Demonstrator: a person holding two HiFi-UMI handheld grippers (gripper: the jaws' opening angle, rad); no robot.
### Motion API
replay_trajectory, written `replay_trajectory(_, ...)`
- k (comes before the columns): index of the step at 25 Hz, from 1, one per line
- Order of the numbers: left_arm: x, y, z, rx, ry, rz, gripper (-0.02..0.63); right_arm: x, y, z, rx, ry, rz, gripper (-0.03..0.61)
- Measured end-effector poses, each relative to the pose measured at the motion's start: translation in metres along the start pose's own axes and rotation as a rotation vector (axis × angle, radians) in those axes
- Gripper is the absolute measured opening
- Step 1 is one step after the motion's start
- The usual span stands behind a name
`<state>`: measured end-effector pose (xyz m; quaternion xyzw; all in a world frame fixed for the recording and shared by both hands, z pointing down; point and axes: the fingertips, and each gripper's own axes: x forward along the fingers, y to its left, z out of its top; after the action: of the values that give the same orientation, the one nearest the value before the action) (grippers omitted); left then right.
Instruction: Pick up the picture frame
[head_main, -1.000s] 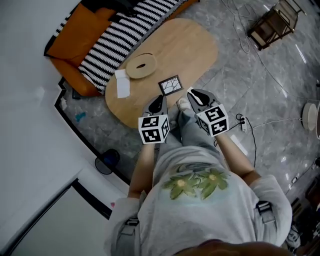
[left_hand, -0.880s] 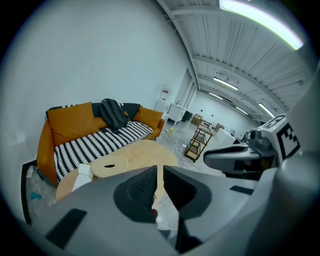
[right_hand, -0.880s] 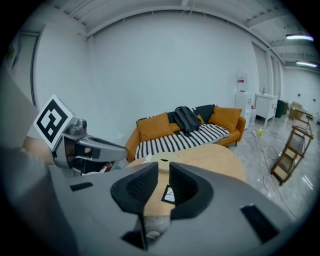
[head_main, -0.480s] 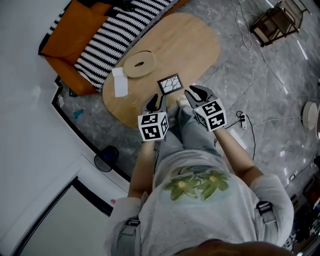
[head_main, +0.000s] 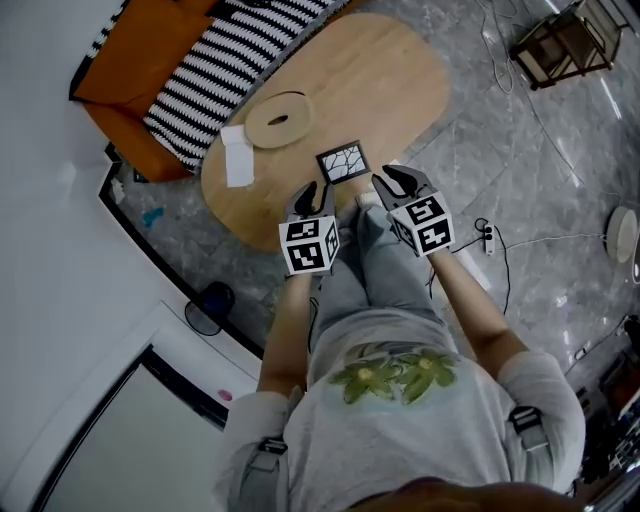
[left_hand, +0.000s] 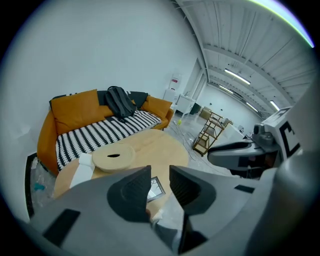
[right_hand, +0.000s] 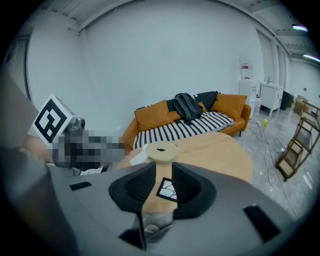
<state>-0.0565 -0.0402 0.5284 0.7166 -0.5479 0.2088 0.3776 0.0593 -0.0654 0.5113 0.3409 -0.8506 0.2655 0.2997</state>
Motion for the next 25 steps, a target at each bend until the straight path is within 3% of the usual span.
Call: replay_trajectory(25,0.081,0.029,-0.042,-0.067,0.076,0.038,0.121,0.069,-0.045,-0.039,-0.016,0.115,0.021,0.091)
